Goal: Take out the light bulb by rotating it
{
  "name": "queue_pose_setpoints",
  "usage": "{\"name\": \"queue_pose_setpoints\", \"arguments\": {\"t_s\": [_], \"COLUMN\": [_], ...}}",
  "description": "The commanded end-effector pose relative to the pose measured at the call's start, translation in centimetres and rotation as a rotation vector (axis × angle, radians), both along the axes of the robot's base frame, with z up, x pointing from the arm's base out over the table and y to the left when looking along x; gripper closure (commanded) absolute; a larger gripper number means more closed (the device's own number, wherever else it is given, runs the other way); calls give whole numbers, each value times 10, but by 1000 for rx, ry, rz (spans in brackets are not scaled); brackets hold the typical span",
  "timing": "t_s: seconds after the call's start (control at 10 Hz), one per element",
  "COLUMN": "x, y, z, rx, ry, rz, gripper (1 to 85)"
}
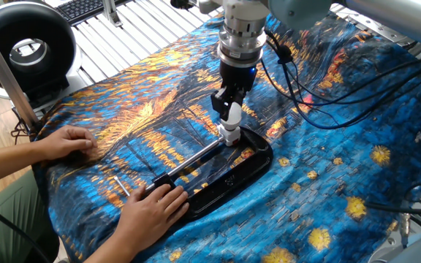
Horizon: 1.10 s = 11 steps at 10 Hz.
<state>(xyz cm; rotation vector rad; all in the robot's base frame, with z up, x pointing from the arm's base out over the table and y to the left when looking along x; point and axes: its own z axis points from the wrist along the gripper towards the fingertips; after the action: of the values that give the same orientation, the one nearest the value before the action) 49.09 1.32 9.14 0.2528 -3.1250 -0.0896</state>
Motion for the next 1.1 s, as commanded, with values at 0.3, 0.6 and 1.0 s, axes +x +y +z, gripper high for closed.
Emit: {"name": "queue_pose_setpoints", "arguments": {"t_s": [0.3, 0.6, 1.0], "x": [3, 4, 12], "y": [-4, -5, -4], "z": [3, 4, 4], "rx": [-28, -48, -56], "ry": [-14, -28, -66], "rz": [-4, 66, 150], "gripper": [503, 543, 580]}}
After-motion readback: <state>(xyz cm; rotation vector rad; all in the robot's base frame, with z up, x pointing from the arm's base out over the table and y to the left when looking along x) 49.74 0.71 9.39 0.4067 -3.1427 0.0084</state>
